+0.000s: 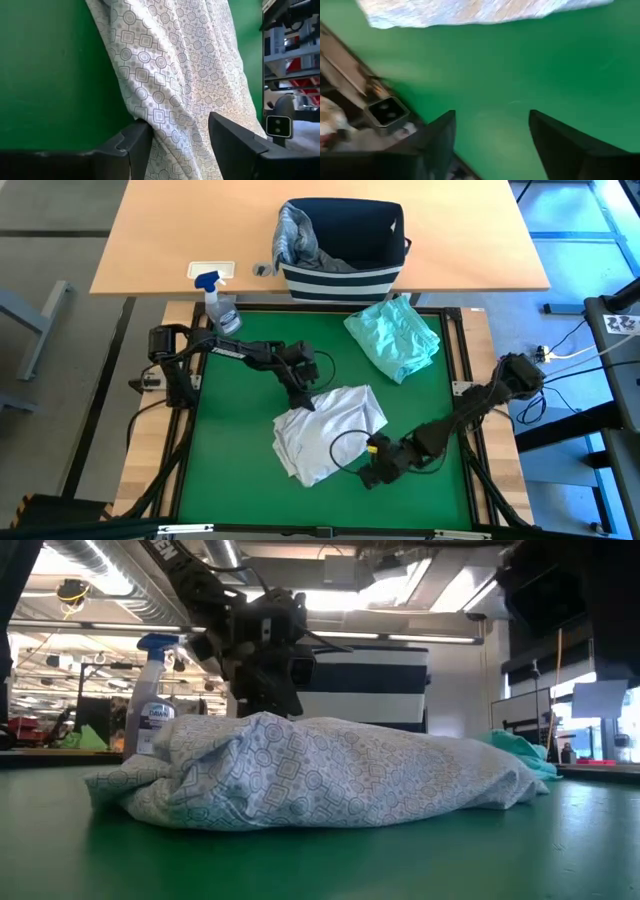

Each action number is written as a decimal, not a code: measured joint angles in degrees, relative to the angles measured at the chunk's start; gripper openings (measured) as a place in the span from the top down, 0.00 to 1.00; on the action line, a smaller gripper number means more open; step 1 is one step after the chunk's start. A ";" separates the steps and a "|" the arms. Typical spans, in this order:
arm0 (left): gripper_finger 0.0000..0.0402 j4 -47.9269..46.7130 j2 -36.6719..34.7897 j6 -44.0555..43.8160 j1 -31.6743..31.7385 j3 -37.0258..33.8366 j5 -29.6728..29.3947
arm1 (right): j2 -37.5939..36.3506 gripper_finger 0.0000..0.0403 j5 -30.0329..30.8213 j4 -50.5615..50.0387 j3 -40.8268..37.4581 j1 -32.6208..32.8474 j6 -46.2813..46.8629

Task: Fold laundry
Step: Stack the white polo shirt on top of the blue short

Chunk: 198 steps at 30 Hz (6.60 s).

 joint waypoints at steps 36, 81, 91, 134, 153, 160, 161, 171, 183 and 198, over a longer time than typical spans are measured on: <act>0.54 -2.52 -0.02 7.15 -0.81 0.12 -14.91 | 16.34 0.15 36.61 13.19 0.41 -2.19 32.25; 0.39 3.27 9.46 8.16 1.43 0.32 1.24 | 20.80 0.88 42.16 21.11 0.44 -2.53 22.62; 0.66 8.06 9.98 9.46 0.84 0.14 3.51 | 20.64 0.89 42.79 18.64 0.46 -2.53 14.87; 0.52 22.11 10.11 -23.15 4.09 0.05 -4.71 | 9.96 0.89 35.16 -7.80 -2.46 -1.66 -2.74; 0.52 24.26 9.70 -15.94 6.55 0.06 0.72 | 9.96 0.89 34.13 -6.21 -2.48 -1.70 -2.10; 0.52 23.83 9.21 -15.67 10.41 0.03 5.75 | 9.96 0.89 34.11 -6.01 -2.49 -1.70 -2.09; 0.52 23.94 9.12 -15.43 10.60 0.03 4.19 | 9.96 0.89 34.11 -6.01 -2.49 -1.70 -2.09; 0.47 19.26 9.07 -16.53 11.29 0.03 -5.59 | 9.98 0.89 34.11 -5.68 -2.49 -1.25 -1.20; 0.15 18.58 9.07 -15.43 10.96 0.05 -3.04 | 9.98 0.89 34.01 -6.05 -2.49 -1.33 -0.99; 0.07 21.56 8.79 -18.65 8.37 0.05 7.89 | 10.02 0.89 34.16 -6.25 -2.49 -1.31 -2.02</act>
